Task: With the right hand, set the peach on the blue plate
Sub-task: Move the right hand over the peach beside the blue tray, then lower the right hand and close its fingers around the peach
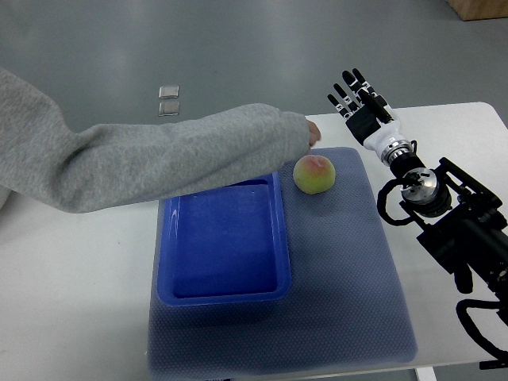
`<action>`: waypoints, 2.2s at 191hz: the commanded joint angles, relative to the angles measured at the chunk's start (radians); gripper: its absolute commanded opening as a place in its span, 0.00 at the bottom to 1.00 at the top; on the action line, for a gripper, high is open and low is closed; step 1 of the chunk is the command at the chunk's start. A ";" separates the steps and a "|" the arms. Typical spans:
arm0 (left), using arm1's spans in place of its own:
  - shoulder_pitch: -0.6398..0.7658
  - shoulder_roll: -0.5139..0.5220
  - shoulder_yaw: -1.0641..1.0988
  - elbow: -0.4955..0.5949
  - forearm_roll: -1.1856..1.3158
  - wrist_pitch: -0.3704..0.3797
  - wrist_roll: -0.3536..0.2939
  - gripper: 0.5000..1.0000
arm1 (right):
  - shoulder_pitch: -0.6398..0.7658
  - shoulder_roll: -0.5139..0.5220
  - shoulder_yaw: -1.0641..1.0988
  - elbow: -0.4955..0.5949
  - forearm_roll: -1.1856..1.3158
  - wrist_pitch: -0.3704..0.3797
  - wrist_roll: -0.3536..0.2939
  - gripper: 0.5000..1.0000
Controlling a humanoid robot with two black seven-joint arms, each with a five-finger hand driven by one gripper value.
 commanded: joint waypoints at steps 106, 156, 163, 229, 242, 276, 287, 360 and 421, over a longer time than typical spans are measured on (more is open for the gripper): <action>-0.009 0.000 0.001 -0.008 0.002 -0.003 0.004 1.00 | 0.159 -0.090 -0.207 0.009 -0.426 0.054 -0.009 0.86; -0.010 0.000 0.003 -0.023 0.002 -0.004 0.004 1.00 | 0.428 -0.242 -0.676 0.072 -1.112 0.101 -0.009 0.86; -0.010 0.000 0.003 -0.023 0.002 -0.004 0.004 1.00 | 0.472 -0.259 -0.738 0.086 -1.162 0.115 -0.011 0.86; -0.010 0.000 0.003 -0.021 0.002 -0.004 0.004 1.00 | 0.825 -0.275 -1.241 0.229 -1.245 0.321 -0.037 0.86; -0.010 0.000 0.003 -0.021 0.002 -0.004 0.004 1.00 | 0.814 -0.247 -1.242 0.229 -1.248 0.311 -0.052 0.86; -0.010 0.000 0.003 -0.023 0.002 -0.004 0.004 1.00 | 0.772 -0.232 -1.246 0.222 -1.251 0.273 -0.052 0.86; -0.010 0.000 0.003 -0.023 0.002 -0.004 0.004 1.00 | 0.749 -0.222 -1.246 0.218 -1.268 0.270 -0.052 0.86; -0.010 0.000 0.003 -0.026 0.002 -0.006 0.004 1.00 | 0.646 -0.150 -1.258 0.118 -1.300 0.161 -0.054 0.86; -0.010 0.000 0.003 -0.038 0.002 -0.006 0.004 1.00 | 0.581 -0.143 -1.258 0.069 -1.320 0.107 -0.052 0.85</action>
